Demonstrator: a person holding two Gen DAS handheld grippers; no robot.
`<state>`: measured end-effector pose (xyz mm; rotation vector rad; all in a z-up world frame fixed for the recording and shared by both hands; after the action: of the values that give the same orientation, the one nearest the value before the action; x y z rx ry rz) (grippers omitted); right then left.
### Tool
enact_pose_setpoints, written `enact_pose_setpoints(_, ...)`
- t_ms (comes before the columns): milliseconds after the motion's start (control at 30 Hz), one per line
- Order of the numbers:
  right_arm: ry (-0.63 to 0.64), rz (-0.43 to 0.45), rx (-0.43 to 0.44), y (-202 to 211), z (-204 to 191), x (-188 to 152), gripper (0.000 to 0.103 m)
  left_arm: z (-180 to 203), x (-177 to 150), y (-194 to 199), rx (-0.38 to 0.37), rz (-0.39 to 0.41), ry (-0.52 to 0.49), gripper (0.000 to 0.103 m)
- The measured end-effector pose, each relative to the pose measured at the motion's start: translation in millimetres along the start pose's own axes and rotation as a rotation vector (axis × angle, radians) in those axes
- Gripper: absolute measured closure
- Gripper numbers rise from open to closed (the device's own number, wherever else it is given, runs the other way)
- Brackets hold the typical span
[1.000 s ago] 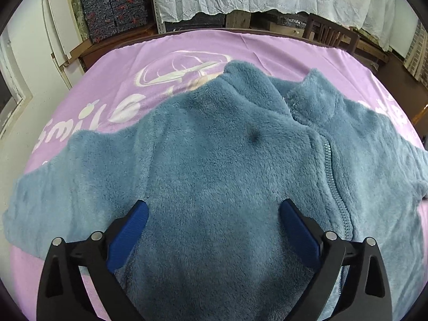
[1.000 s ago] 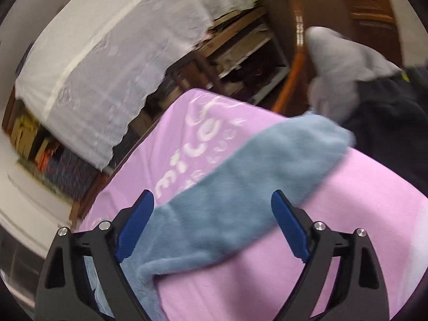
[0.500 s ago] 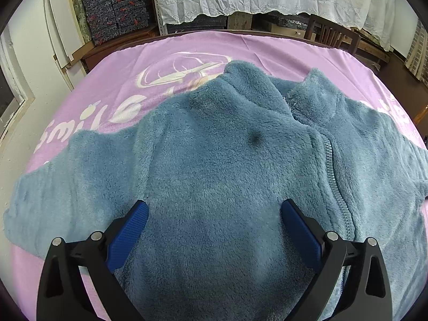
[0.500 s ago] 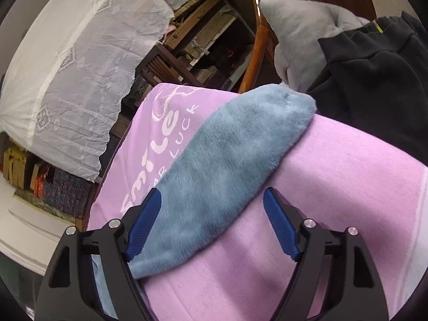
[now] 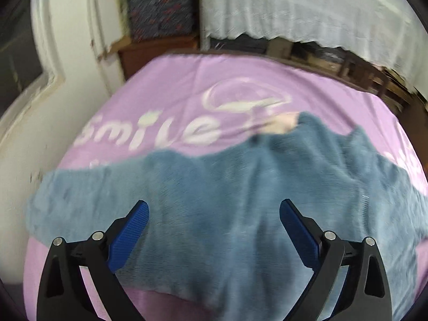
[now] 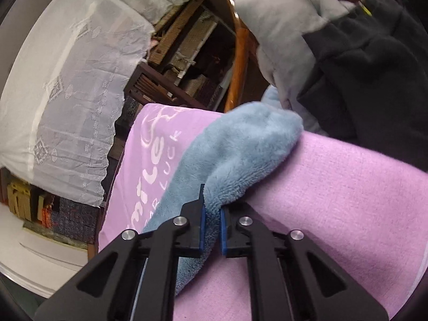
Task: Fold large clothes
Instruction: 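Grasp the sleeve cuff with the right gripper and fold it over the jacket body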
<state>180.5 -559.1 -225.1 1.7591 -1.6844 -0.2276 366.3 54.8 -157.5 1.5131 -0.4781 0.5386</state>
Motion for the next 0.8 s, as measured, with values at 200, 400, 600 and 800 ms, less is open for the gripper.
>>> enact_pose_setpoints(200, 0.283, 0.090, 0.038, 18, -58, -16, 0.096, -3, 1, -9, -0.010, -0.040, 0.017, 0.026)
enact_pose_setpoints(400, 0.398, -0.009, 0.077, 12, -108, -58, 0.096, -7, 2, -3, -0.066, -0.030, 0.045, 0.029)
enact_pose_setpoints(600, 0.478, -0.100, 0.126, 7, -160, -111, 0.096, -7, 2, 5, -0.101, -0.025, 0.049, 0.029)
enact_pose_setpoints(800, 0.598, -0.207, 0.184, -1, -218, -185, 0.096, -5, 4, 11, -0.122, -0.015, 0.043, 0.029)
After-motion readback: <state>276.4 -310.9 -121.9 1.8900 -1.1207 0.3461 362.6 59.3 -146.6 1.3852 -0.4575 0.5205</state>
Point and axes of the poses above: each gripper's, at about its wrist camera, not at the fingertips, and y roughly against the way its jaws point, z to its right, x to its top, the point moved 6 cm from there along -y, roughly the way its jaws point, and after that the axes turned 1 degree about -y, right-handed, at the moved point
